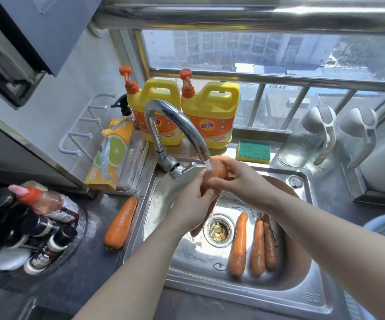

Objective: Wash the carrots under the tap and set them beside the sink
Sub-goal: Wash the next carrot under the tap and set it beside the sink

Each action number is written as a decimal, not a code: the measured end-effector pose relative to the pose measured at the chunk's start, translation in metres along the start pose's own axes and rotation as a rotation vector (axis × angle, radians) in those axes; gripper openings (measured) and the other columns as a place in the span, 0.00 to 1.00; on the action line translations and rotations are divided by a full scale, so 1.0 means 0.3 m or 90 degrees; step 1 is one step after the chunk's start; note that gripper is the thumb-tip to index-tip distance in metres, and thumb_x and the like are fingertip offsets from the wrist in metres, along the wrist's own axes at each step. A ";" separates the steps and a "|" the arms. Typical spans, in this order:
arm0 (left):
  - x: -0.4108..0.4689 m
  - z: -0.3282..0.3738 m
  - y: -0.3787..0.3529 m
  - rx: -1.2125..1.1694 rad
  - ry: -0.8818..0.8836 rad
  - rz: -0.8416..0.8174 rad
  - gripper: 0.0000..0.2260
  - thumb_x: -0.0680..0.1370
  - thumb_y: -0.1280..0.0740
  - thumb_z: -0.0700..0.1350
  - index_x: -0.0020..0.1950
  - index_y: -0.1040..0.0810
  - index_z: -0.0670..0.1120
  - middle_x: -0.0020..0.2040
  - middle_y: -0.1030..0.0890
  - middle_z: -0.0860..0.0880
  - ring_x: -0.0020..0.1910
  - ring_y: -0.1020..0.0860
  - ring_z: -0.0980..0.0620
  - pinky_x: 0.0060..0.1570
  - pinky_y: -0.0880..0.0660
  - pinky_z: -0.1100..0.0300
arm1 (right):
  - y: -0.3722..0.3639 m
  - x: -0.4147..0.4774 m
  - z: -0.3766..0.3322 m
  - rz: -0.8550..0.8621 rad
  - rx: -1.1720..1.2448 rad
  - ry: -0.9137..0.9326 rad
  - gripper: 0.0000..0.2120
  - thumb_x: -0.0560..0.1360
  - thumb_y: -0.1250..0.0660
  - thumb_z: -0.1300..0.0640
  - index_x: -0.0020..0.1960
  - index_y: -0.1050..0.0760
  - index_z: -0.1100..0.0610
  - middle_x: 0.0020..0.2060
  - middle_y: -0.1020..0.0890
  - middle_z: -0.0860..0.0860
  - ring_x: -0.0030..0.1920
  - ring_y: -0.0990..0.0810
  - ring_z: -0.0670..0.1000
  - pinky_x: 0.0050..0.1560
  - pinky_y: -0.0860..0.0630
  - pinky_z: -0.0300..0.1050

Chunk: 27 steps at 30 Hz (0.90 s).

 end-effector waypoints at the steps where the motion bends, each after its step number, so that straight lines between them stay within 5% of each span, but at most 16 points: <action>1: -0.002 -0.003 -0.001 -0.010 0.008 -0.020 0.20 0.84 0.39 0.54 0.75 0.36 0.63 0.60 0.19 0.58 0.60 0.22 0.55 0.63 0.26 0.51 | -0.004 -0.001 0.004 0.023 0.003 0.001 0.21 0.73 0.24 0.50 0.65 0.22 0.50 0.51 0.15 0.50 0.52 0.16 0.46 0.57 0.20 0.46; 7: -0.016 -0.008 -0.034 0.005 -0.016 -0.030 0.26 0.84 0.39 0.51 0.80 0.45 0.61 0.68 0.25 0.52 0.65 0.24 0.52 0.65 0.27 0.49 | -0.028 0.022 -0.008 0.096 0.163 -0.048 0.13 0.77 0.29 0.48 0.48 0.16 0.58 0.44 0.14 0.60 0.48 0.14 0.59 0.55 0.19 0.65; 11: -0.012 -0.011 -0.022 0.000 -0.018 0.011 0.24 0.84 0.40 0.51 0.80 0.42 0.60 0.67 0.33 0.51 0.67 0.28 0.52 0.62 0.34 0.58 | -0.012 0.005 -0.010 0.018 -0.014 -0.003 0.19 0.72 0.23 0.52 0.61 0.21 0.49 0.49 0.15 0.51 0.52 0.16 0.51 0.60 0.21 0.54; 15: -0.018 0.008 -0.034 0.042 -0.043 0.052 0.27 0.84 0.39 0.47 0.82 0.44 0.54 0.75 0.33 0.51 0.73 0.33 0.53 0.62 0.36 0.63 | -0.018 0.010 -0.005 0.125 -0.006 0.012 0.21 0.69 0.24 0.42 0.54 0.18 0.55 0.42 0.14 0.55 0.45 0.16 0.57 0.53 0.19 0.59; 18: -0.020 0.020 -0.055 0.065 -0.050 0.077 0.29 0.82 0.35 0.46 0.81 0.44 0.53 0.75 0.32 0.51 0.71 0.29 0.51 0.64 0.30 0.55 | -0.027 0.029 0.004 0.159 0.023 -0.012 0.25 0.68 0.29 0.35 0.50 0.18 0.56 0.37 0.16 0.52 0.39 0.17 0.51 0.49 0.18 0.60; 23: -0.017 0.020 -0.027 0.004 -0.013 0.073 0.17 0.83 0.35 0.46 0.71 0.32 0.56 0.54 0.22 0.58 0.51 0.22 0.56 0.42 0.30 0.67 | -0.029 0.006 0.003 0.094 -0.124 0.013 0.23 0.70 0.22 0.49 0.63 0.22 0.44 0.49 0.16 0.45 0.47 0.18 0.47 0.51 0.22 0.41; 27: -0.023 0.014 -0.034 -0.008 -0.015 0.053 0.12 0.82 0.35 0.48 0.65 0.29 0.57 0.49 0.18 0.56 0.46 0.19 0.54 0.47 0.22 0.54 | -0.031 0.011 -0.004 0.163 -0.105 0.038 0.07 0.73 0.25 0.45 0.44 0.23 0.45 0.36 0.20 0.42 0.37 0.24 0.40 0.38 0.31 0.29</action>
Point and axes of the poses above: each hand's wrist, its own x-axis towards the middle knuckle, its own y-axis out of the back of the hand, z = x × y, the point moved 2 cm from there along x, towards the middle knuckle
